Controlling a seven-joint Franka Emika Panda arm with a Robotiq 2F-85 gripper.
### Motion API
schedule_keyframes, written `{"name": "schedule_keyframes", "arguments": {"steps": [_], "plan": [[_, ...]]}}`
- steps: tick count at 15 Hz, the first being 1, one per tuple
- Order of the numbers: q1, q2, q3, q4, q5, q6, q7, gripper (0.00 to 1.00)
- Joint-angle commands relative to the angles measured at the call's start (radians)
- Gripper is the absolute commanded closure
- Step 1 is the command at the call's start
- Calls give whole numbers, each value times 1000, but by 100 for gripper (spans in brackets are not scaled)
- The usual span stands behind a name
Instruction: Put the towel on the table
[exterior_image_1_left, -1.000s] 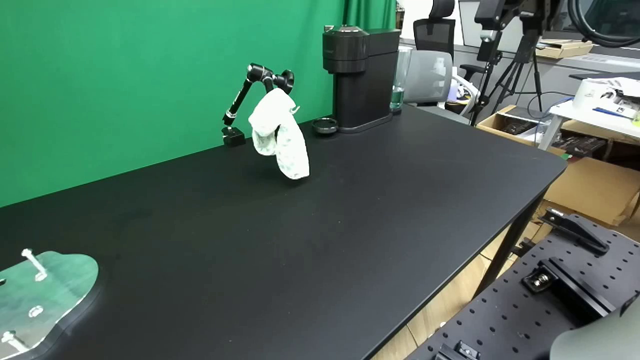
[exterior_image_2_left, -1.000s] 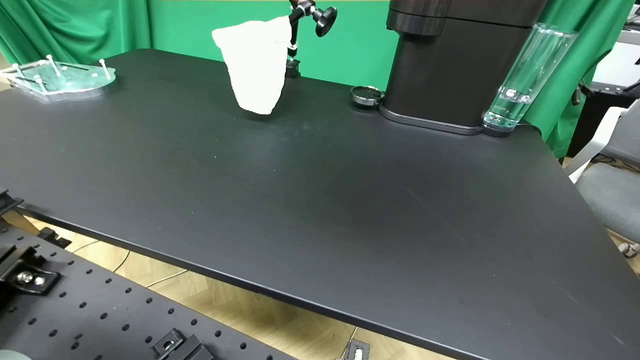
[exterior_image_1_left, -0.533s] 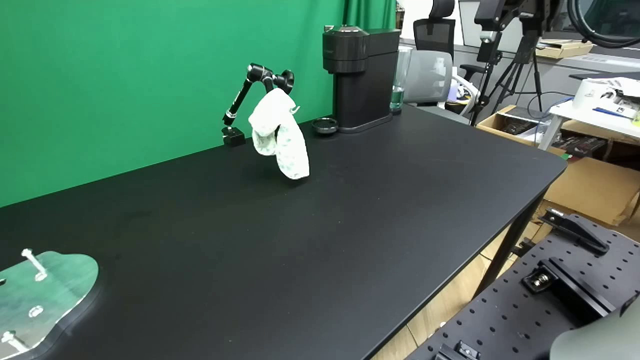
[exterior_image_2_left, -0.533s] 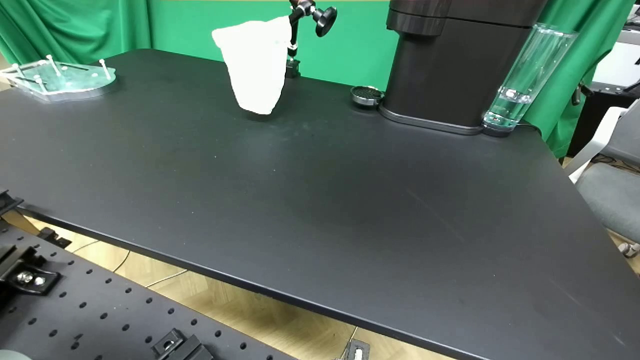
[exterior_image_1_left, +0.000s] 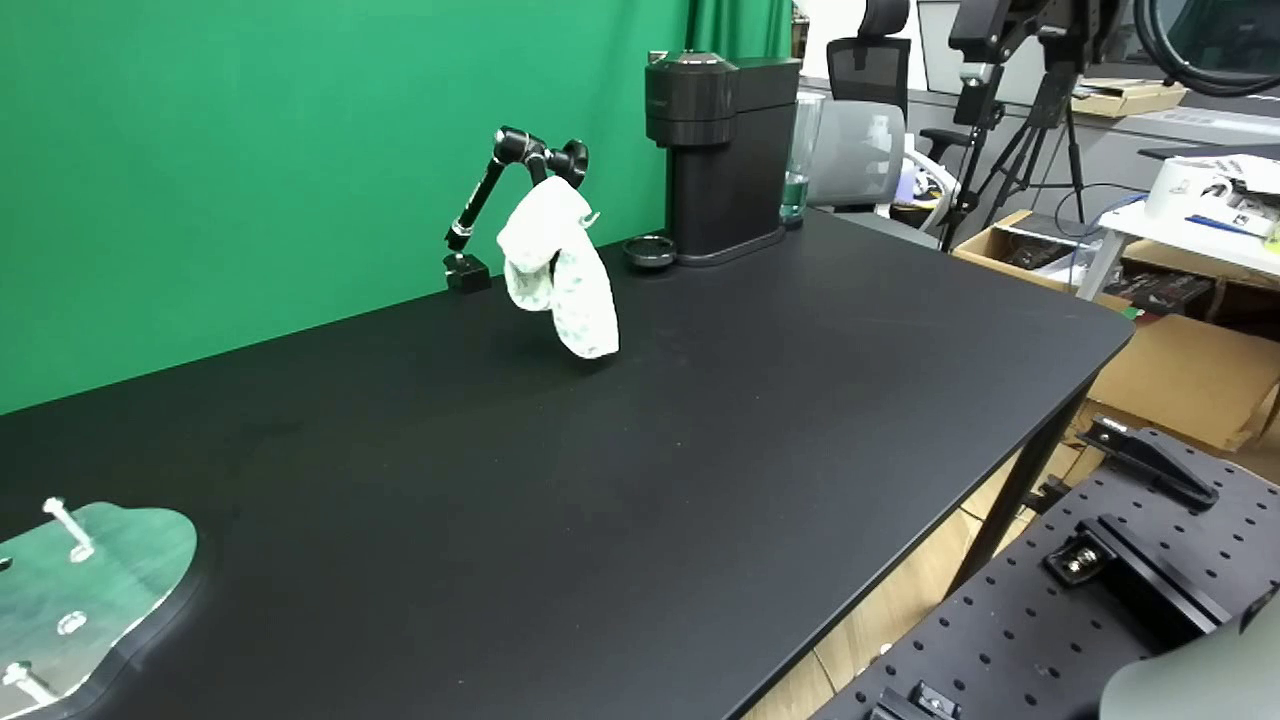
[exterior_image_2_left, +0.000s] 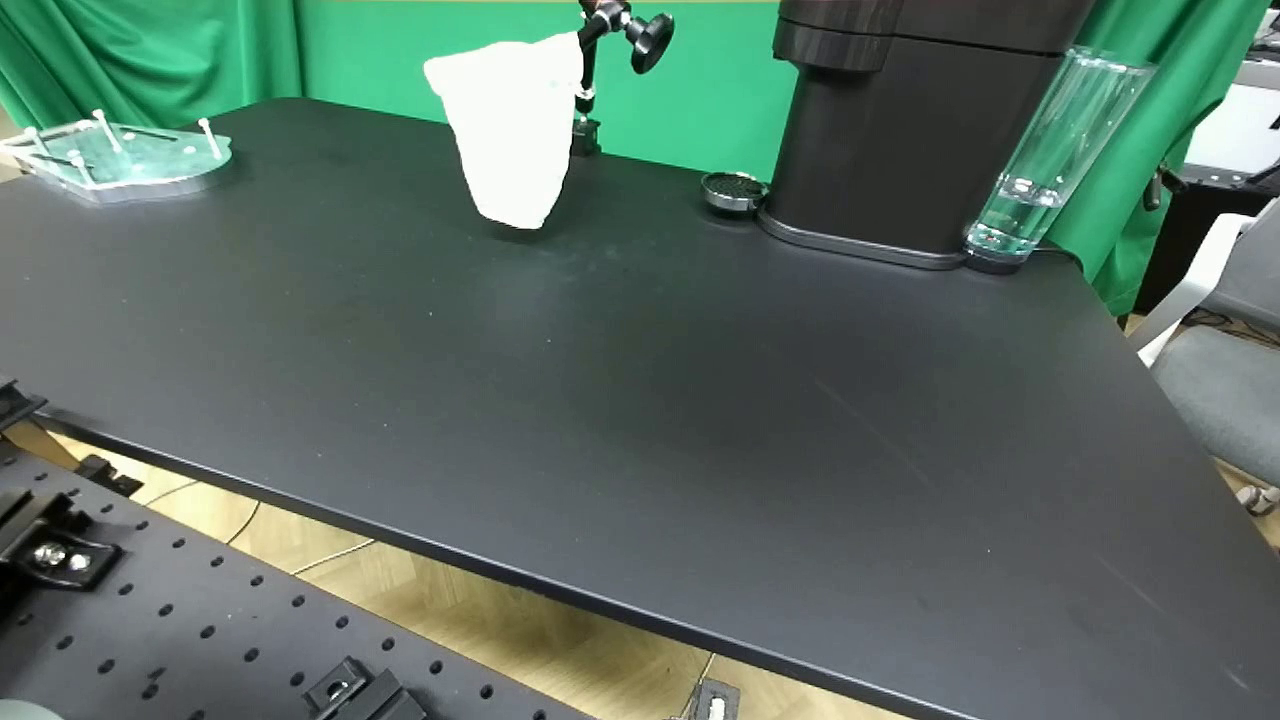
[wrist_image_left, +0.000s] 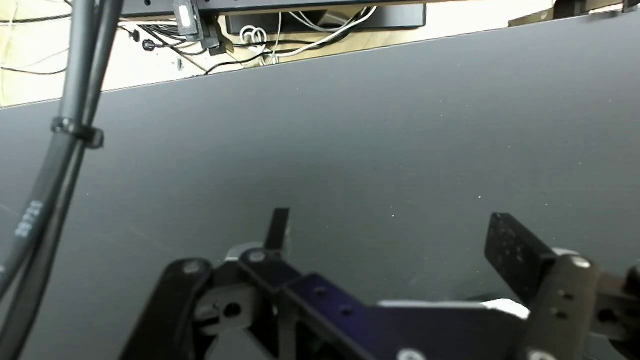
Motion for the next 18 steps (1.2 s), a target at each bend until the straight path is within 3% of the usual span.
{"name": "schedule_keyframes", "arguments": {"steps": [1,2,3,4,7,10,18], "plan": [[27,80,103,-9,-1,262,103,0],[28,142,134,-13,-14,356,144,0],[31,175,156,-3,-11,365,162,0],[19,87,122,-22,1,307,93,0],[32,177,164,-21,-1,374,133,0],[30,184,182,-18,-27,382,138,0],[120,322,284,21,-66,514,121,0]]}}
